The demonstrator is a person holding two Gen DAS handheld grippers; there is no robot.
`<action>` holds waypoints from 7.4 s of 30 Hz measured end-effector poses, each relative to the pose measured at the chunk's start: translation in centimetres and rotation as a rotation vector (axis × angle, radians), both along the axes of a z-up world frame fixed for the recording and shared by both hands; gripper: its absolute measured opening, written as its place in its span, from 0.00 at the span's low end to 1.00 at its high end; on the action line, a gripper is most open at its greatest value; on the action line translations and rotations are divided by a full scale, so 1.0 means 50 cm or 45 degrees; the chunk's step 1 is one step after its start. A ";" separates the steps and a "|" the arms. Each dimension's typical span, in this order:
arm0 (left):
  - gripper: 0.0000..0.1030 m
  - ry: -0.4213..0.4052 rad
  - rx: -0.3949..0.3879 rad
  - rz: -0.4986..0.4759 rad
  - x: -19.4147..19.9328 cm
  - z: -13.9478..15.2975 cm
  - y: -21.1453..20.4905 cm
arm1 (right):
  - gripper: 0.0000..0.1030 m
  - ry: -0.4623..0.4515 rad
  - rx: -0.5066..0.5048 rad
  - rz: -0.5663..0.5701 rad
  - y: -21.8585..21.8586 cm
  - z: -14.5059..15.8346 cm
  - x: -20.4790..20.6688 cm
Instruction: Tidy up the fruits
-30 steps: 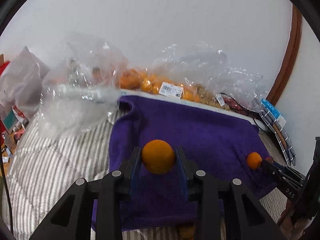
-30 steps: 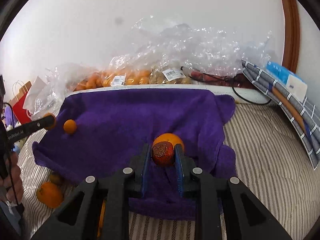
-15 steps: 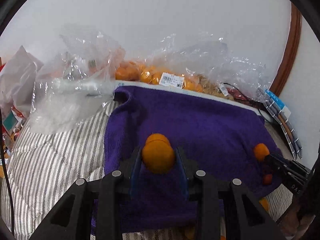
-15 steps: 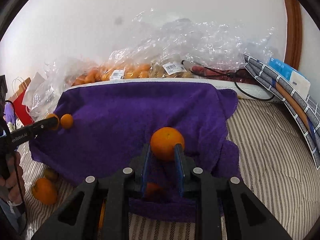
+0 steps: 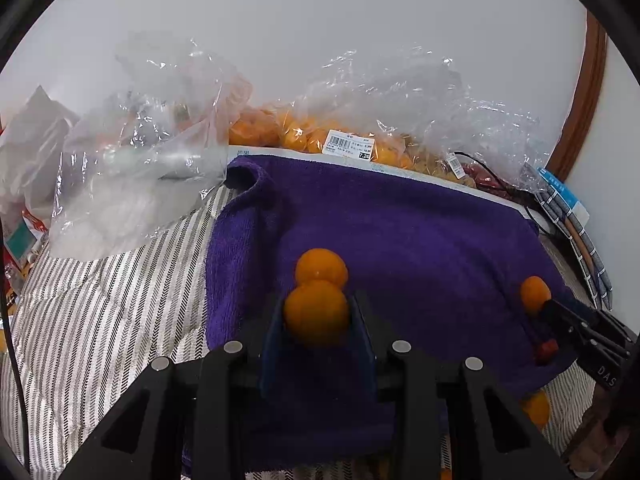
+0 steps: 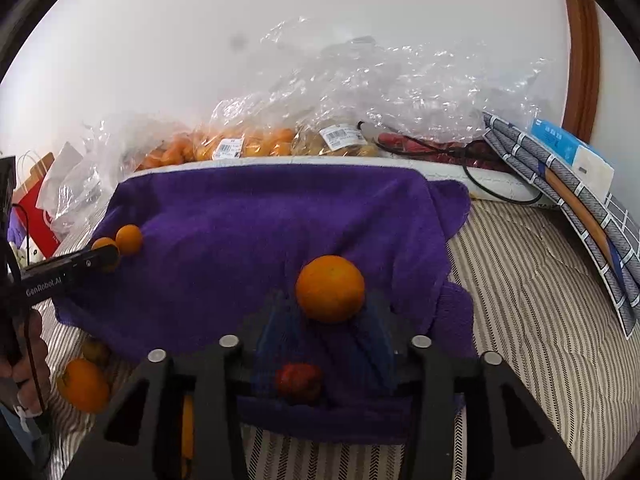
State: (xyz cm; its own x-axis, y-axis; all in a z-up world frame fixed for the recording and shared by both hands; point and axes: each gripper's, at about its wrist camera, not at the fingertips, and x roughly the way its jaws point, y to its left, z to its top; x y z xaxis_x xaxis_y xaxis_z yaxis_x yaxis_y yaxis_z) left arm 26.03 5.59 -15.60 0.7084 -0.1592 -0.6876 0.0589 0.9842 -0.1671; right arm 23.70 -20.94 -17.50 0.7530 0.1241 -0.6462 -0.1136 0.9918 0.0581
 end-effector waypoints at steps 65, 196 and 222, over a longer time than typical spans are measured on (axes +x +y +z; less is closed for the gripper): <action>0.54 -0.105 -0.139 0.000 -0.222 0.033 0.090 | 0.32 0.185 0.217 0.072 0.033 -0.004 -0.149; 0.26 -0.065 -0.141 -0.061 -0.036 0.035 -0.038 | 0.31 0.122 0.046 -0.082 -0.064 0.003 0.006; 0.26 0.067 -0.072 -0.088 -0.013 -0.005 -0.057 | 0.57 0.029 -0.099 -0.031 -0.015 0.003 -0.018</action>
